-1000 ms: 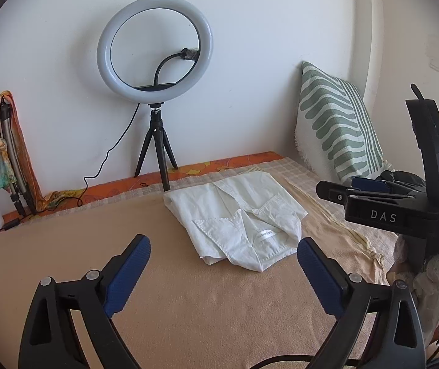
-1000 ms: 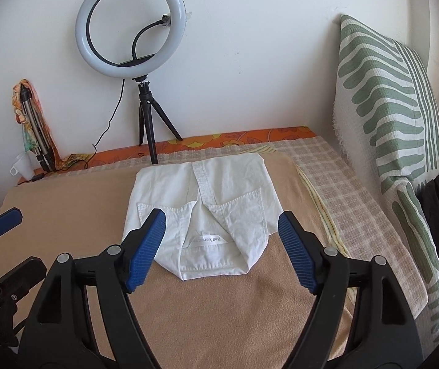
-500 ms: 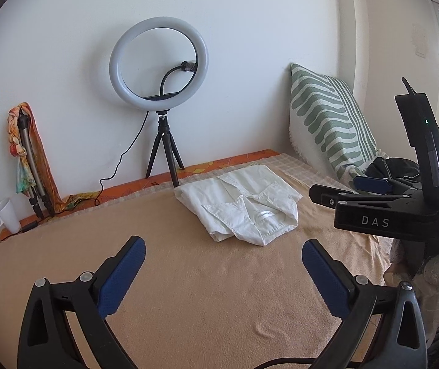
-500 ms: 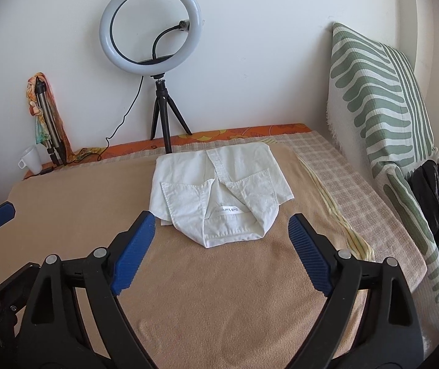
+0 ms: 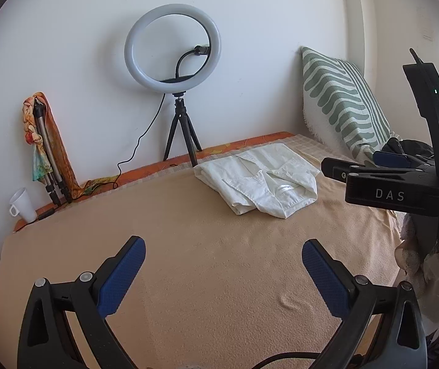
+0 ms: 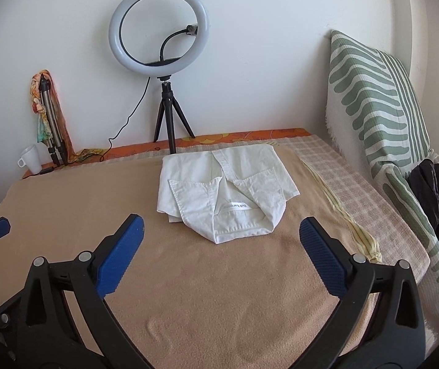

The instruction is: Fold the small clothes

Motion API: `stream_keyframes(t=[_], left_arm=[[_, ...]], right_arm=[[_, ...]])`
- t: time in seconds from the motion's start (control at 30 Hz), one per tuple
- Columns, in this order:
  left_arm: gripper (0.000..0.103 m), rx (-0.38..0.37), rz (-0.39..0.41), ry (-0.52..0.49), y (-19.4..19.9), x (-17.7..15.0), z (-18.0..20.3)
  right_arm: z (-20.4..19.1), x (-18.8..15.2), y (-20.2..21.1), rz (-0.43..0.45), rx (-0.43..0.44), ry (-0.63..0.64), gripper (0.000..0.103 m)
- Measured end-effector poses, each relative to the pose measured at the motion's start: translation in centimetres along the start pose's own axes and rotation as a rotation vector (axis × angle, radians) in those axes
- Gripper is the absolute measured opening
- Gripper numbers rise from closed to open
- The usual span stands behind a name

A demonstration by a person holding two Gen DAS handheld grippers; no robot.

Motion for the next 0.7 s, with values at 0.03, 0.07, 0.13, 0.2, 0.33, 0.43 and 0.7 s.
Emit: stream_keyframes(t=[0.03, 0.07, 0.13, 0.2, 0.33, 0.43, 0.7], left_arm=[[0.103, -0.005, -0.007, 0.002, -0.1, -0.1, 0.0], [0.103, -0.012, -0.016, 0.009, -0.3, -0.2, 0.0], [0.103, -0.018, -0.035, 0.030, -0.4, -0.5, 0.1], [0.103, -0.023, -0.045, 0.036, -0.3, -0.8, 0.2], [0.103, 0.006, -0.047, -0.005, -0.3, -1.2, 0.7], [0.103, 0.018, -0.047, -0.013, -0.2, -1.5, 0.6], [0.103, 0.020, -0.048, 0.009, -0.1, -1.6, -0.1]], right_arm=[[0.0, -0.1, -0.1, -0.001, -0.004, -0.003, 0.103], [0.0, -0.2, -0.1, -0.002, -0.007, -0.002, 0.103], [0.0, -0.3, -0.1, 0.000, -0.012, 0.001, 0.103], [0.1, -0.4, 0.0, 0.008, -0.018, 0.002, 0.103], [0.4, -0.8, -0.1, 0.009, -0.030, 0.004, 0.103], [0.3, -1.2, -0.3, -0.006, -0.028, 0.012, 0.103], [-0.4, -1.2, -0.4, -0.005, -0.014, 0.028, 0.103]])
Point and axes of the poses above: each gripper's, at about its wrist camera, not at the fingertips, and y roughly against the way its jaws point, z to its right, x to its top, the point moved 8 cm from there along -y, roughly the way its jaws point, and after that the axes turned 2 degrees about x, right-handed, at the moved point
